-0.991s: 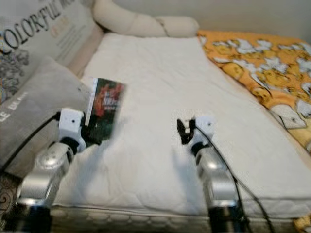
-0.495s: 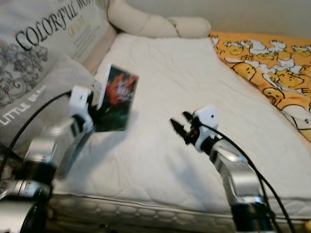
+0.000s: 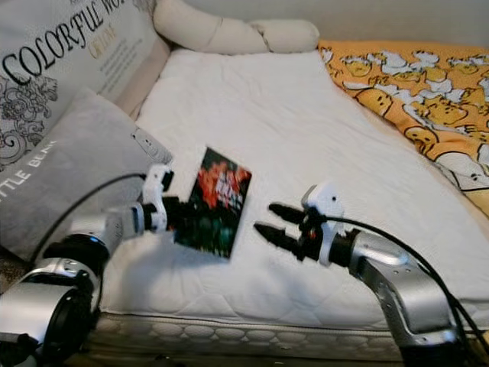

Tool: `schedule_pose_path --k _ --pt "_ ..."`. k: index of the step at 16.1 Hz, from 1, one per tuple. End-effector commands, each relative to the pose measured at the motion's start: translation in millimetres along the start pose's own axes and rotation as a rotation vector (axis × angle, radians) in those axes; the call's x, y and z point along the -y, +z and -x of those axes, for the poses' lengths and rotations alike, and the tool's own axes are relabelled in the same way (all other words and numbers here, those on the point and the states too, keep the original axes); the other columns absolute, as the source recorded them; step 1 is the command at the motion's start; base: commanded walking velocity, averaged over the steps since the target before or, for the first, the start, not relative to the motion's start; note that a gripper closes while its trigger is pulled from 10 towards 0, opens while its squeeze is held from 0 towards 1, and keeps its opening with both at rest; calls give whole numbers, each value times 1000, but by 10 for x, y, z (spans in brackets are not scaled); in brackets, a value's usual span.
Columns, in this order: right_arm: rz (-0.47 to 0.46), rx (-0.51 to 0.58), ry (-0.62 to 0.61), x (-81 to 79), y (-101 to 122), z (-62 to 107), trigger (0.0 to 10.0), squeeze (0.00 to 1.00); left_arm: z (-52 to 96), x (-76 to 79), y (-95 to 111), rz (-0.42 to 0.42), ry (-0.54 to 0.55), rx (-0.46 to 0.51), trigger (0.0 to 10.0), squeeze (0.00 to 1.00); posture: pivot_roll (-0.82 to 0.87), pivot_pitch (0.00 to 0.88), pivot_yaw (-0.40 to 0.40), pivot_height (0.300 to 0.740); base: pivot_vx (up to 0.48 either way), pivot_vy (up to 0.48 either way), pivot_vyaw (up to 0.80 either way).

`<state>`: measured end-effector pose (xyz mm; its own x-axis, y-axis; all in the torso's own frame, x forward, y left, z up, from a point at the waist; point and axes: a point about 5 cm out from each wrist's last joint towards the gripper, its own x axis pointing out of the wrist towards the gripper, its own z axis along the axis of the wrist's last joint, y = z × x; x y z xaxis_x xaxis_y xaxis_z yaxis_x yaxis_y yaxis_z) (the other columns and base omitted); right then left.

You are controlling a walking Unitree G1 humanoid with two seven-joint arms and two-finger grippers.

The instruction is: Clean up the room

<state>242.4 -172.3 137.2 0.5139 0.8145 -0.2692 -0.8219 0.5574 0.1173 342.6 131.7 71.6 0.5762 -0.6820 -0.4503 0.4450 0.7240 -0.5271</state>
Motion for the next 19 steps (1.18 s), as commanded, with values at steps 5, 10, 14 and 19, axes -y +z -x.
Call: schedule_pose_path --k 5,10,14,19 --pt "-32 -144 98 -187 -77 116 10000 0 -10 -145 -91 -40 198 -2 10000 0 -241 75 25 740 0 0 0" --pt "-34 -194 74 -158 -116 145 10000 0 169 -393 -142 -109 400 -32 10000 0 -246 72 13 740 0 0 0" --pt "-42 -211 105 -190 -99 112 10000 0 182 -428 -90 -127 478 46 10000 278 -249 54 3 740 0 0 0" --pt "-36 -212 106 -184 -90 96 10000 0 227 -458 -1 -231 521 82 10000 1000 -250 37 -5 740 0 0 0"
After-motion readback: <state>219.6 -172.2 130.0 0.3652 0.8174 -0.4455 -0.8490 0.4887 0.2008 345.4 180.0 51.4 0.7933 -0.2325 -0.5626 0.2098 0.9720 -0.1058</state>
